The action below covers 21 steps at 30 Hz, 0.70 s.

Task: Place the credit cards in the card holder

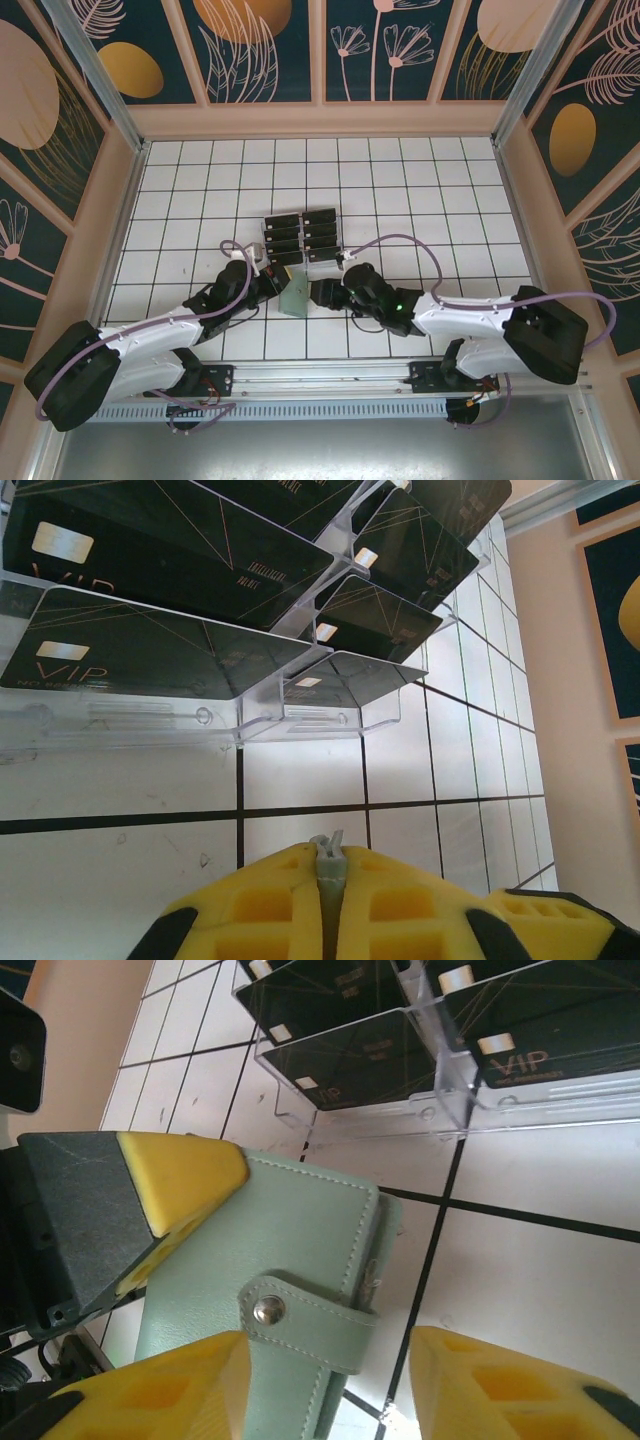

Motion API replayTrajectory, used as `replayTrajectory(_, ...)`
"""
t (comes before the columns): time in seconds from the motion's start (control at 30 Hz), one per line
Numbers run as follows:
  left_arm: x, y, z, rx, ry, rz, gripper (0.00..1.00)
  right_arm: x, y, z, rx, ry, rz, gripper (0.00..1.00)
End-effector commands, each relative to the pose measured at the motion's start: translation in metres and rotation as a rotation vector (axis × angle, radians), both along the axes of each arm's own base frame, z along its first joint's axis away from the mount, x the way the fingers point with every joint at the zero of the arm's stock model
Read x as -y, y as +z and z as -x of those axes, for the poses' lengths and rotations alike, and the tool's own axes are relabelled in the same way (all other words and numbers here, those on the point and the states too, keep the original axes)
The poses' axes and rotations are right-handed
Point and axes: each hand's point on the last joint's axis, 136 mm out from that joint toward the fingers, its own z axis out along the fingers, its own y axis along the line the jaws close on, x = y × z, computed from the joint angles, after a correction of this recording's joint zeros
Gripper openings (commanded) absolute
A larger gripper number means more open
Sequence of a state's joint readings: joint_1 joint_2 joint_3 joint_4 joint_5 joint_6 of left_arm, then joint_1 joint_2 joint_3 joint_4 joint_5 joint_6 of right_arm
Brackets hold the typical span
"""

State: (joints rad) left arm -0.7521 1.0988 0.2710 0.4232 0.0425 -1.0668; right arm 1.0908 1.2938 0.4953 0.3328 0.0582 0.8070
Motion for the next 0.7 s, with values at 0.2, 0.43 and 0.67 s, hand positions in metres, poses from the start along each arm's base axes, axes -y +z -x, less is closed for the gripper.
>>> replayTrajectory(0.2, 0.004, 0.014, -0.005, 0.054, -0.007, 0.02, 0.0, -0.03, 0.008, -0.005, 0.035, 0.027, 0.024, 0.54)
replayTrajectory(0.43, 0.005, 0.02, -0.006, 0.066, -0.009, 0.024, 0.0, -0.038, -0.005, -0.008, 0.031, 0.019, 0.092, 0.53)
replayTrajectory(0.67, 0.004, 0.024, -0.005, 0.072, -0.007, 0.032, 0.0, -0.035, -0.023, -0.009, 0.016, 0.008, 0.158, 0.47)
